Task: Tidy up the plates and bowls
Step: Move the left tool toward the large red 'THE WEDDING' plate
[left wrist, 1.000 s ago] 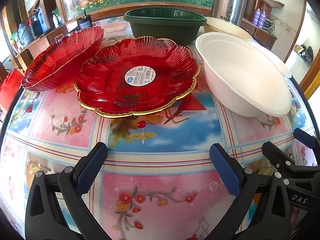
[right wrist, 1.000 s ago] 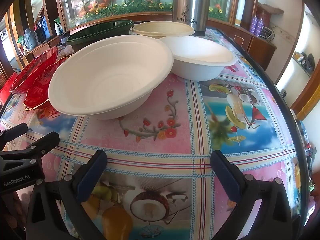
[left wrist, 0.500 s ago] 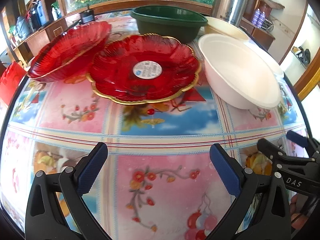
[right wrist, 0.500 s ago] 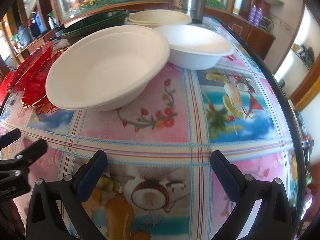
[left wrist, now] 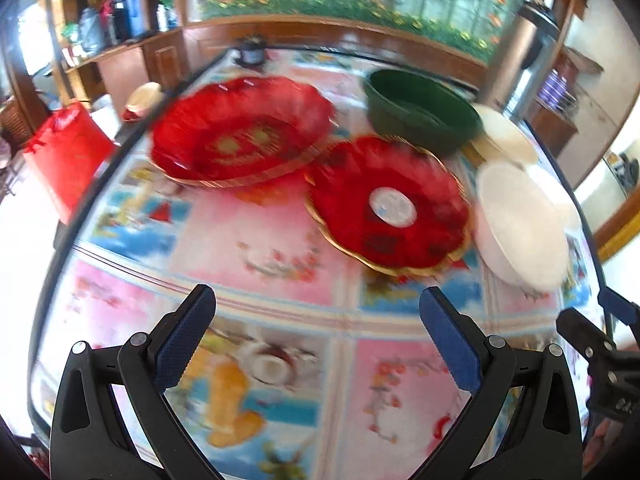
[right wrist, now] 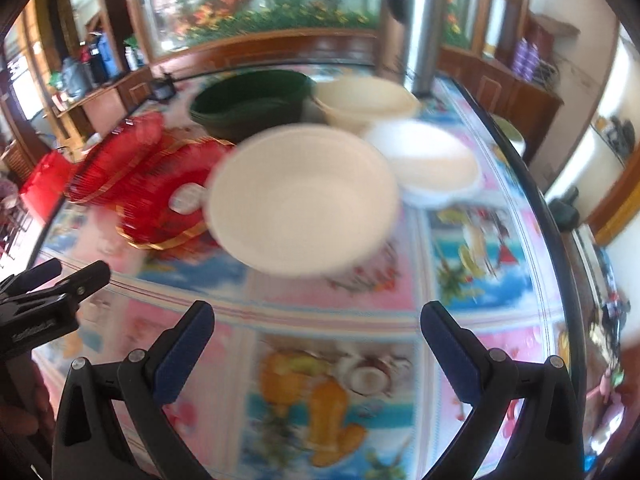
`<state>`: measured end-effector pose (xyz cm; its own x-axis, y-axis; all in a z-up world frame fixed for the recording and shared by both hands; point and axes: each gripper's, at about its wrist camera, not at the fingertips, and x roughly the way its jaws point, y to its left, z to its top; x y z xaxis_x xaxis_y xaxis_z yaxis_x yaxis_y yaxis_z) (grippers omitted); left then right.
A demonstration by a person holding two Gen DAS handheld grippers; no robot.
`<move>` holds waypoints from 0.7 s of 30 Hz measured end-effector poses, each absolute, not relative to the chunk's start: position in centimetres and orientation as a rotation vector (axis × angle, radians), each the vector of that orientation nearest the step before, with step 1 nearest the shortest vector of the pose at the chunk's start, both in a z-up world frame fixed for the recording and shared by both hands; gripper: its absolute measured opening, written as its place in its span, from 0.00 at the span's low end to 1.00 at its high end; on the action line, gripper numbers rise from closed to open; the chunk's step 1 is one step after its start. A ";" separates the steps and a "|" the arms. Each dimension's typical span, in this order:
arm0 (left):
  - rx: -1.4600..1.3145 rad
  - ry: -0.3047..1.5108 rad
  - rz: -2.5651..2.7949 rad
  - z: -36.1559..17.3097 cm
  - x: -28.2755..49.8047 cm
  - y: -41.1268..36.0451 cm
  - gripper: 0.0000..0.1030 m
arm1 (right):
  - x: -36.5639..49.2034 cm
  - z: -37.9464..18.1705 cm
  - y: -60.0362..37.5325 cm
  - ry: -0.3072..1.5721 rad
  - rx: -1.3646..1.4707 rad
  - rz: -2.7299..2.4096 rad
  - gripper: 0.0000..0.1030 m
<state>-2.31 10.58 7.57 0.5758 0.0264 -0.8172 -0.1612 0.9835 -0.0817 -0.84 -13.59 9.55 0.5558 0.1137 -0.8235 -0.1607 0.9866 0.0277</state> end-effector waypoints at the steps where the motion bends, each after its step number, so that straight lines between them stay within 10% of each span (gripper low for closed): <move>1: -0.160 0.938 0.123 8.1 -2.2 11.5 1.00 | -0.7 9.7 -13.0 0.967 -0.055 0.178 1.00; 21: -0.193 0.876 0.274 11.1 -0.2 18.7 1.00 | 4.1 13.7 -4.7 0.870 -0.061 0.413 1.00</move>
